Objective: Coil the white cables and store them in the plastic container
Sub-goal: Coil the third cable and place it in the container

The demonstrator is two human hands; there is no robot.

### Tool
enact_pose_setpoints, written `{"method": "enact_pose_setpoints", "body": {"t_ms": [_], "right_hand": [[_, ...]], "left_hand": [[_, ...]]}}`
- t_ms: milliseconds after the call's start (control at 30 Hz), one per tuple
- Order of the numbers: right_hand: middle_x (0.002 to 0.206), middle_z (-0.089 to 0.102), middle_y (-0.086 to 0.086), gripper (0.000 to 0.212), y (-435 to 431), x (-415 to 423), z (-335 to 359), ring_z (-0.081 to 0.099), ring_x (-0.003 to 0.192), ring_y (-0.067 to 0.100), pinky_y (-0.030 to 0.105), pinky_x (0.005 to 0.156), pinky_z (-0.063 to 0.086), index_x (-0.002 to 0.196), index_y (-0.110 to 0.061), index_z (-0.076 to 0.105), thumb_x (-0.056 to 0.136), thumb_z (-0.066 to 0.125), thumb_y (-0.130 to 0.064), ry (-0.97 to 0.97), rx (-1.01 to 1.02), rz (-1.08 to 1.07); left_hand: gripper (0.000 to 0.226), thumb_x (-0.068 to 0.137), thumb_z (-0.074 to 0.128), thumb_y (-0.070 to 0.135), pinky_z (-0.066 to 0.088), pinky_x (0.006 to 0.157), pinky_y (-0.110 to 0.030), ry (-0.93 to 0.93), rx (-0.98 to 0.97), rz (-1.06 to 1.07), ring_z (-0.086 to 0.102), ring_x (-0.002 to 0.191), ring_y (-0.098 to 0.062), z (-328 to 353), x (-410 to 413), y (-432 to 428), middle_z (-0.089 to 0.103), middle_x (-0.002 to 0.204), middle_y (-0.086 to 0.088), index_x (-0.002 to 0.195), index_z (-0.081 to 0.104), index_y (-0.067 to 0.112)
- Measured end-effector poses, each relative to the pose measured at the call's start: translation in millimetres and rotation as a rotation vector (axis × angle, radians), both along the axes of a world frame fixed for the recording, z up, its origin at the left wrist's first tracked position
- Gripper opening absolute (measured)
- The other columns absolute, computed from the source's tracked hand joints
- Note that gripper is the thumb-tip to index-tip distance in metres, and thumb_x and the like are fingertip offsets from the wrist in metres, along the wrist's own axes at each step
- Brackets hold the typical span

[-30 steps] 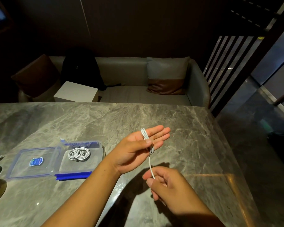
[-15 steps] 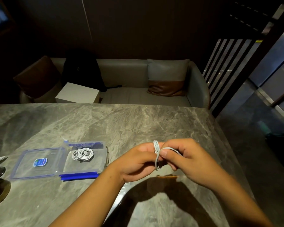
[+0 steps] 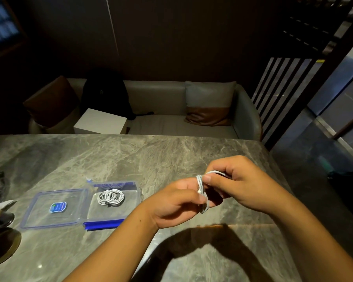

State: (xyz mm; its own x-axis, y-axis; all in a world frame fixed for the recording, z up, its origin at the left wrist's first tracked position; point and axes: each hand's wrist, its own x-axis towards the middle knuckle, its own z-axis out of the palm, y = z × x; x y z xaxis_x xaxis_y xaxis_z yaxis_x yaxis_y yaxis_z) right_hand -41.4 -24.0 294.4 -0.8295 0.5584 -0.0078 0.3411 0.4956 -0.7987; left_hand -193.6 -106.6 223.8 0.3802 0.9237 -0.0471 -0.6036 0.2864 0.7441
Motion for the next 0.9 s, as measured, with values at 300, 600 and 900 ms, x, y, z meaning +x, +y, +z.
{"method": "enact_pose_setpoints", "body": {"t_ms": [300,600,900], "right_hand": [[0.06,0.063,-0.003,0.023,-3.9,-19.2,20.4,0.058,0.057,0.007,0.037,0.057,0.047,0.069,-0.023,0.068,0.089,0.062,-0.035,0.027,0.103,-0.001],[0.063,0.066,0.002,0.014,-2.6,-38.1,36.2,0.057,0.058,0.003,0.016,0.059,0.044,0.071,-0.009,0.071,0.08,0.077,-0.018,0.157,-0.028,0.012],[0.057,0.054,0.002,0.015,-7.2,-67.8,21.0,0.041,0.049,0.016,0.02,0.047,0.033,0.071,-0.012,0.07,0.078,0.077,-0.023,0.356,-0.223,-0.046]], "left_hand": [[0.037,0.097,0.049,0.017,0.043,0.11,-0.036,0.065,-0.006,-0.037,0.057,0.126,-0.029,22.1,-20.0,-14.7,0.062,0.129,-0.02,0.128,0.056,-0.001],[0.048,0.102,0.032,0.014,0.035,0.115,-0.045,0.107,0.079,-0.205,0.038,0.137,-0.047,38.2,-47.1,-24.5,0.04,0.145,-0.034,0.143,0.036,-0.012],[0.051,0.098,0.026,0.013,0.045,0.107,-0.037,0.088,0.162,-0.22,0.049,0.13,-0.041,53.9,-68.9,-33.2,0.043,0.143,-0.034,0.139,0.04,-0.013]]}}
